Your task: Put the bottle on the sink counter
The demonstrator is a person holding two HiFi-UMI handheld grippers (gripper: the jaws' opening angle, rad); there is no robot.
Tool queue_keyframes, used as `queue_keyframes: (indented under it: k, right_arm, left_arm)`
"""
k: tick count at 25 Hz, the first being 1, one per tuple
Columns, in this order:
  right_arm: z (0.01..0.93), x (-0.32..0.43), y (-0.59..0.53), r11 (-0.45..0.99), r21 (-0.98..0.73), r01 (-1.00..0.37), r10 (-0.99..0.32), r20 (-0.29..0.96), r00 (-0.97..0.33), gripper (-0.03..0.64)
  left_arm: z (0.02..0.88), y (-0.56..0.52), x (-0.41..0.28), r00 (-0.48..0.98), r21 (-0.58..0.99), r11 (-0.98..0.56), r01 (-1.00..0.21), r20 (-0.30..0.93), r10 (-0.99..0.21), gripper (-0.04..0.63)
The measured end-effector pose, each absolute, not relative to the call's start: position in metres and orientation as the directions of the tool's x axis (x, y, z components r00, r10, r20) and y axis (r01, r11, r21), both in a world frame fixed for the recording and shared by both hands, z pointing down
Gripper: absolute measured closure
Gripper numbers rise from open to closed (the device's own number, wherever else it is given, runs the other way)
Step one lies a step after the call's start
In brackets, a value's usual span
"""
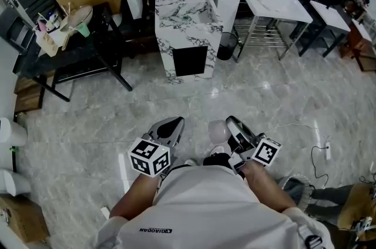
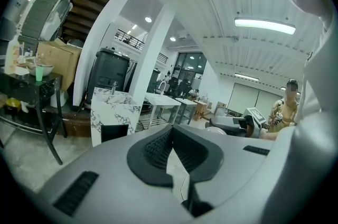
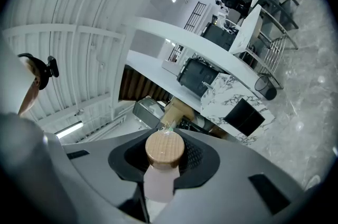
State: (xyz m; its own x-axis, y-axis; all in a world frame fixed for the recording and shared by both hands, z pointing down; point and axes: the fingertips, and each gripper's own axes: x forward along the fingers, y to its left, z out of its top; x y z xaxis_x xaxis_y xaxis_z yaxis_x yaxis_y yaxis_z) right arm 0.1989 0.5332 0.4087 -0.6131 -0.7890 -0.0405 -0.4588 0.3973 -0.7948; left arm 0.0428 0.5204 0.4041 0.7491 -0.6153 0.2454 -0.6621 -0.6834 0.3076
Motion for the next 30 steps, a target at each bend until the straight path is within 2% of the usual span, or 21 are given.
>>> queue_keyframes:
  k: [19, 30]
  right_arm:
    - [0.401, 0.177, 0.52, 0.417, -0.764, -0.492, -0.768, -0.007, -0.64, 0.499]
    - [0.403, 0.182, 0.48, 0.414, -0.784, -0.462, -0.761, -0.02, -0.648, 0.499]
  left_arm:
    - [0.415, 0.52, 0.017, 0.732, 0.33, -0.654, -0.681, 0.264, -0.628, 0.581]
    - [0.427, 0.489, 0.018, 0.714, 0.348, -0.625, -0.699, 0.282, -0.641, 0.581]
